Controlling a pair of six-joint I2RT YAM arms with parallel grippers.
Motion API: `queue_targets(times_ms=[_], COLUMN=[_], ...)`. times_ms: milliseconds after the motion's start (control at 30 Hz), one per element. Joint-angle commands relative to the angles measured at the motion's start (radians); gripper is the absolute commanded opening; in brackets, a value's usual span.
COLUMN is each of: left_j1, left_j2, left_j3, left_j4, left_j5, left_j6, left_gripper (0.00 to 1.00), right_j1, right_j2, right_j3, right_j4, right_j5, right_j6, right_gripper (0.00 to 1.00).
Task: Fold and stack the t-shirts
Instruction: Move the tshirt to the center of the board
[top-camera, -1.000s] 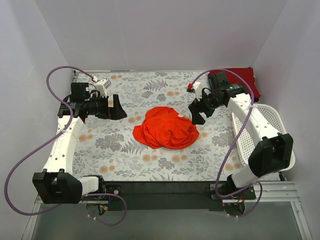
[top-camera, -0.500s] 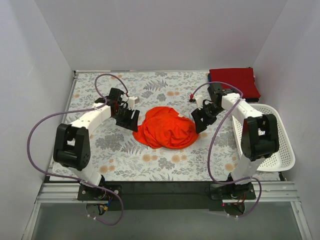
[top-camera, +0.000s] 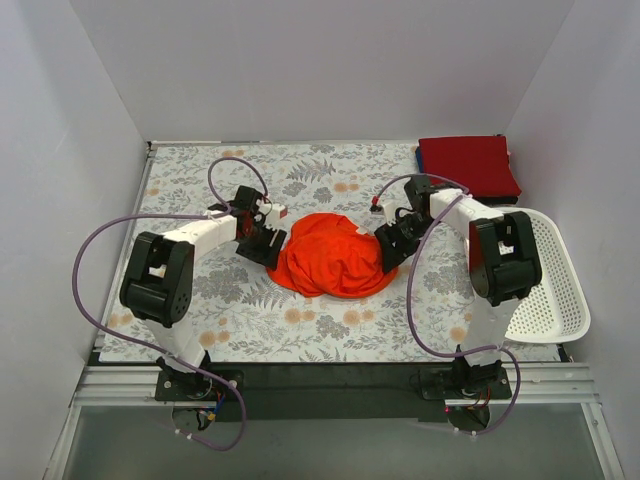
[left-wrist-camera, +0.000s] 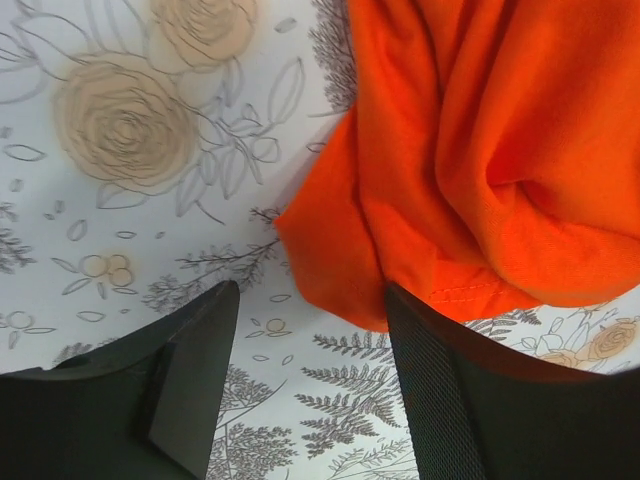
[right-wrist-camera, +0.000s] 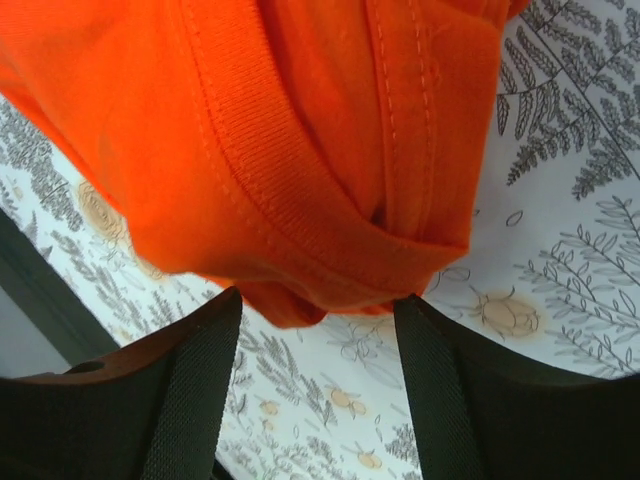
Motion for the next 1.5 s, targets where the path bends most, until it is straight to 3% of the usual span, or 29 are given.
queue_targets(times_ms=[0, 100, 133, 200, 233, 267, 300, 333, 567, 633, 767, 833, 933, 1100, 1267, 1300, 1333, 1400, 1433, 1467], left_j1=[-0.042, -0.068, -0.071, -0.073, -0.073, -0.065, -0.053, -0.036, 0.227, 0.260, 0.333, 0.373, 0.410, 0.446, 0.446, 0.446, 0.446, 0.446, 0.446, 0.444], left_j2=[-0.022, -0.030, -0.028, -0.030, -0.030, -0.033, -0.043, -0.053, -0.085, -0.094, -0.146, -0.195, -0.298, -0.513, -0.583, -0.571, -0.564, -0.544, -0.503, -0.470], left_j3=[-0.051, -0.104, -0.109, -0.120, -0.118, -0.114, -0.089, -0.068, 0.276, 0.384, 0.474, 0.453, 0.306, -0.029, -0.233, -0.256, -0.249, -0.171, -0.135, -0.091], left_j4=[0.042, 0.076, 0.074, 0.076, 0.077, 0.070, 0.064, 0.053, -0.103, -0.133, -0.189, -0.205, -0.272, -0.358, -0.502, -0.510, -0.516, -0.504, -0.486, -0.475], left_j5=[-0.029, -0.071, -0.072, -0.083, -0.084, -0.083, -0.077, -0.068, 0.061, 0.096, 0.095, 0.112, 0.104, 0.089, 0.089, 0.089, 0.106, 0.180, 0.208, 0.236], left_j6=[-0.027, -0.051, -0.059, -0.079, -0.079, -0.077, -0.077, -0.079, -0.051, -0.028, 0.007, 0.024, 0.105, 0.288, 0.447, 0.458, 0.469, 0.464, 0.434, 0.418], left_gripper=[0.60, 0.58, 0.55, 0.40, 0.33, 0.26, 0.01, 0.00, 0.00, 0.00, 0.00, 0.00, 0.00, 0.00, 0.00, 0.20, 0.29, 0.41, 0.46, 0.47], right_j1=[0.003, 0.002, 0.003, 0.003, 0.002, -0.001, -0.005, -0.011, -0.067, -0.075, -0.086, -0.095, -0.097, -0.095, -0.086, -0.084, -0.086, -0.087, -0.087, -0.092], right_j2=[0.005, -0.013, -0.019, -0.025, -0.030, -0.032, -0.032, -0.032, -0.003, 0.016, -0.002, -0.062, -0.145, -0.264, -0.282, -0.262, -0.248, -0.231, -0.233, -0.237], right_j3=[-0.060, -0.127, -0.131, -0.112, -0.100, -0.086, -0.045, -0.016, 0.364, 0.500, 0.613, 0.574, 0.381, 0.033, -0.192, -0.200, -0.189, -0.157, -0.131, -0.118], right_j4=[0.055, 0.097, 0.100, 0.097, 0.095, 0.092, 0.086, 0.077, -0.059, -0.105, -0.149, -0.147, -0.147, -0.173, -0.185, -0.201, -0.220, -0.245, -0.262, -0.262], right_j5=[-0.005, 0.020, 0.026, 0.049, 0.060, 0.072, 0.104, 0.120, 0.137, 0.146, 0.158, 0.149, 0.163, 0.140, 0.169, 0.163, 0.154, 0.111, 0.095, 0.072], right_j6=[0.000, -0.003, 0.004, 0.008, 0.005, -0.005, -0.012, -0.017, -0.045, -0.057, -0.098, -0.152, -0.221, -0.282, -0.347, -0.345, -0.344, -0.327, -0.322, -0.316], right_gripper=[0.67, 0.58, 0.48, 0.36, 0.20, 0.14, 0.07, 0.01, 0.01, 0.01, 0.01, 0.01, 0.01, 0.01, 0.01, 0.04, 0.12, 0.30, 0.45, 0.48])
